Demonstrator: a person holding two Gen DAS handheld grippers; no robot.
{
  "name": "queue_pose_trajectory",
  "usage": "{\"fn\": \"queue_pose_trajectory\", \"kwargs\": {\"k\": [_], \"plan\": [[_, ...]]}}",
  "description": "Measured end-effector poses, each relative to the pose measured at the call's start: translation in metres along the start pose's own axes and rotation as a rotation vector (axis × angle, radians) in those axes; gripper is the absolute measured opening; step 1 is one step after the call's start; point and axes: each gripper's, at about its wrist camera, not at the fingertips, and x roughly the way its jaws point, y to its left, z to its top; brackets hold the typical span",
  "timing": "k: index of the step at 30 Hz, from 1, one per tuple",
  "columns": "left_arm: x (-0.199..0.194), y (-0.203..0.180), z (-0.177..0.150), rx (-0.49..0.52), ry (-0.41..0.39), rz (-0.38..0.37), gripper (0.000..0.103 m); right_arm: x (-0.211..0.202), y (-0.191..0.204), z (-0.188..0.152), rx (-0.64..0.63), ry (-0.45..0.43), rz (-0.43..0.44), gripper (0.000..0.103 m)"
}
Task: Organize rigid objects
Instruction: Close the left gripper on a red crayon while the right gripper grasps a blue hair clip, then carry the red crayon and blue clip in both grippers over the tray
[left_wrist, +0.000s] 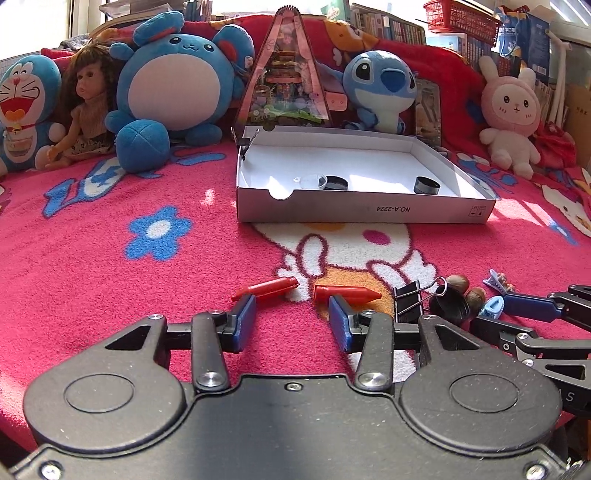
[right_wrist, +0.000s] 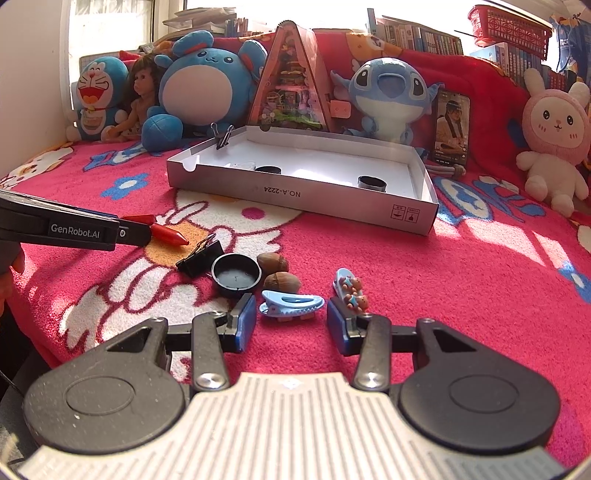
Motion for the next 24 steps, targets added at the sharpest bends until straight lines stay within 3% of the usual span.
{"fn": "queue_pose_trajectory", "kwargs": {"k": [5,12,14,16,17,24], "plan": [[0.001,-0.019,-0.003,0.024,-0.004,-0.042,0.053,0.000,0.000,-0.001,0.009,-0.001,-0.004,0.056],[0.010,-0.028,-0.002,0.019,-0.024,-0.017,0.058,0.001,0.001,-0.002,0.018,-0.005,-0.006,0.056],[0.012,-0.028,-0.002,0.019,-0.021,-0.021,0.056,0.001,0.001,-0.002,0.022,-0.007,-0.006,0.056],[0.013,-0.028,-0.002,0.032,-0.022,-0.018,0.043,0.001,0.001,-0.002,0.028,-0.010,-0.004,0.051],[0.013,-0.028,-0.002,0.038,-0.027,-0.010,0.042,0.001,0.001,-0.002,0.031,-0.012,-0.003,0.043],[0.006,-0.022,0.009,0.024,-0.032,-0.029,0.042,-0.003,0.001,0.001,0.041,-0.030,0.003,0.043]]}}
